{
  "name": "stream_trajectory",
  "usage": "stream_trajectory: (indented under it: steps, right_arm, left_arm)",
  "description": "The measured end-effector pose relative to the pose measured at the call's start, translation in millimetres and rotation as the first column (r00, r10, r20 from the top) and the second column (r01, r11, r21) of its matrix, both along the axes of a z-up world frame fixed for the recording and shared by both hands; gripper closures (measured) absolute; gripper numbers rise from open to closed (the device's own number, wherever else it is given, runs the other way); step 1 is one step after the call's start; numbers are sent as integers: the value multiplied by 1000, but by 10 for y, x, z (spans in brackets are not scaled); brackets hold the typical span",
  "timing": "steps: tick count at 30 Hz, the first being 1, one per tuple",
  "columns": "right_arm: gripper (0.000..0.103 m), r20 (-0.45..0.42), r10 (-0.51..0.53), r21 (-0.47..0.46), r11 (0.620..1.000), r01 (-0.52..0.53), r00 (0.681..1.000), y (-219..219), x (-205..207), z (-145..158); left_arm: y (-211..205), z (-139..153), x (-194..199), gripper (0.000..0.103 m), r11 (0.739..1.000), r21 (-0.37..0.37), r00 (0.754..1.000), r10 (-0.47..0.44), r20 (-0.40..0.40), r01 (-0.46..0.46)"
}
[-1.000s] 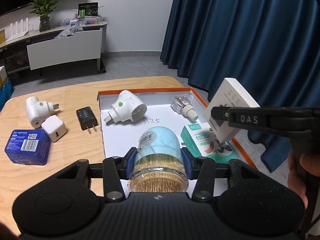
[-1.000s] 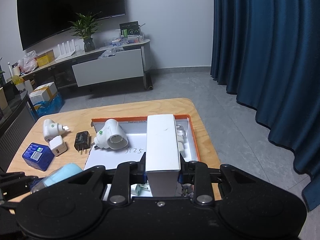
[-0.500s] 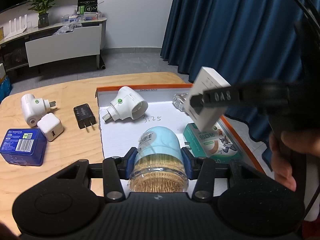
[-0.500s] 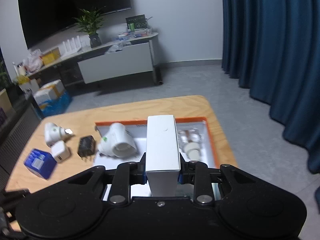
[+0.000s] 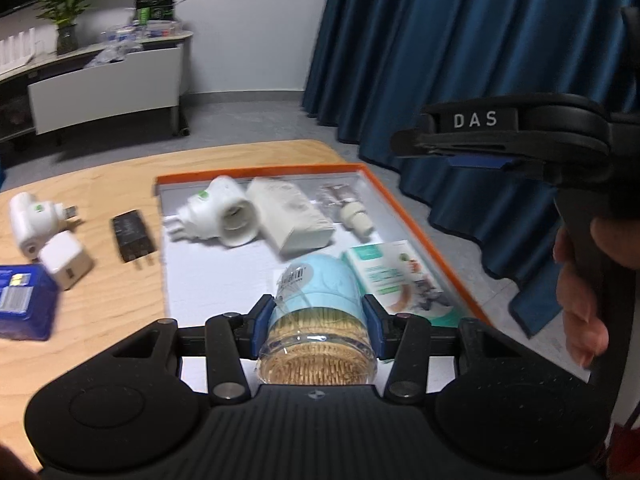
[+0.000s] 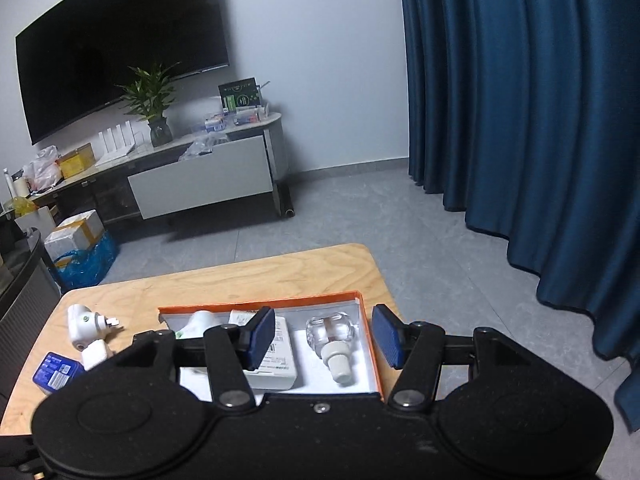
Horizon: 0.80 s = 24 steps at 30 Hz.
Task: Organize rigid objects
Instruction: 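Open right gripper to drop white box in box while left gripper releases jar there, then withdraw both grippers from the orange-rimmed box back over the table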
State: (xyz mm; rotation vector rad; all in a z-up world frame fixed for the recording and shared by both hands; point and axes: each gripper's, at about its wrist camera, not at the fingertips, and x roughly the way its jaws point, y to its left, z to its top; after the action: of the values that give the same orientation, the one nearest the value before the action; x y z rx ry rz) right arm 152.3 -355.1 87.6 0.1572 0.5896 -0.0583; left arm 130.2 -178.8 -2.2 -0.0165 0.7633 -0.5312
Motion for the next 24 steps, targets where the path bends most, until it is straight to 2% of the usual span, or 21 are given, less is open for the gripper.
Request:
stream_trajectory:
  steps: [3,11,14,18,20,24]
  right_arm:
    - [37,5,4,1,1000,-4,1000,6,-97,16]
    - [36,9,34,-21,999,-33,999,163,-296,74]
    - [33,-2,53,-26,998,-53,999,250,-339,61]
    - [30,-20,77,-33,996,-78,997,373,-365,29]
    - [25,-24,81,-31,996,-82,996,438,-381,23]
    - [24,-35,108,-18,994,-109,994,558,-410,-5]
  left_arm:
    - [-29,0,-7,34,1000,-5,1000,4,1,-4]
    - [129,101,-36,33,997,-2,997,75,8,-75]
    - [215,153,-47,28,992,25,992,122,18,-122]
    - [365,182,-34,26,982,51,984,179,16,-179]
    - [451,191,-31,24,977,64,979,204,16,-205]
    - [632,214,-24,22,965,73,968,251,17,-251]
